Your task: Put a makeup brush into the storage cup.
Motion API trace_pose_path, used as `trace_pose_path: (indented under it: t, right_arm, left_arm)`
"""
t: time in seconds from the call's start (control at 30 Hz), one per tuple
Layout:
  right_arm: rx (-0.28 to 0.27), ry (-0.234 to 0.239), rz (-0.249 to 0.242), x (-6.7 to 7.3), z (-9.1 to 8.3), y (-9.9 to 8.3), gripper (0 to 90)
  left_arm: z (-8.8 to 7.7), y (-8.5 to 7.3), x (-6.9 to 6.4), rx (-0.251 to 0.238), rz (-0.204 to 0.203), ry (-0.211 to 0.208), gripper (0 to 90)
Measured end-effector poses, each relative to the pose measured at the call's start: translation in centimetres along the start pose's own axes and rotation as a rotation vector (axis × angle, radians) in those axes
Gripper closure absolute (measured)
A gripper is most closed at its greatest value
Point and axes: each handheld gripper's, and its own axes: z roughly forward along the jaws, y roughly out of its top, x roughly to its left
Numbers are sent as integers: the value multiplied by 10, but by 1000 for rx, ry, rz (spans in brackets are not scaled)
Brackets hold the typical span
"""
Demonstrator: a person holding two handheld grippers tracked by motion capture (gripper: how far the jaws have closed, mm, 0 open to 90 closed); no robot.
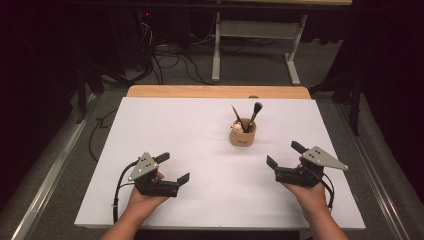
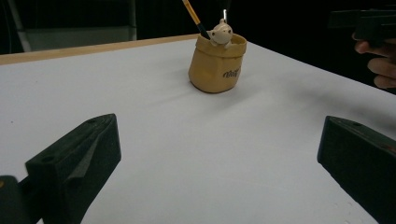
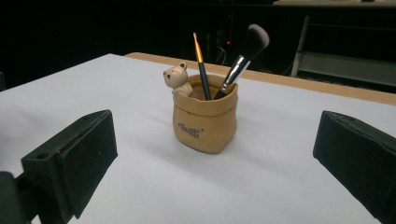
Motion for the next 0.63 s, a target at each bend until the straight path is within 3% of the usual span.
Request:
trace_pose_path:
  t: [0.1,0.13,0.63]
  right_arm:
    - [-24,-21,-20,-1,-11,-7,11]
    - [-20,-15,-5,-1,-12,-8,11]
    - [-30,-34,4,-2,-15,-9,12]
  left_arm:
    - [1,0,-1,0,-1,1,1]
    - [2,0,-1,1,2,2,1]
    - [0,1,0,-8,-9,10,0]
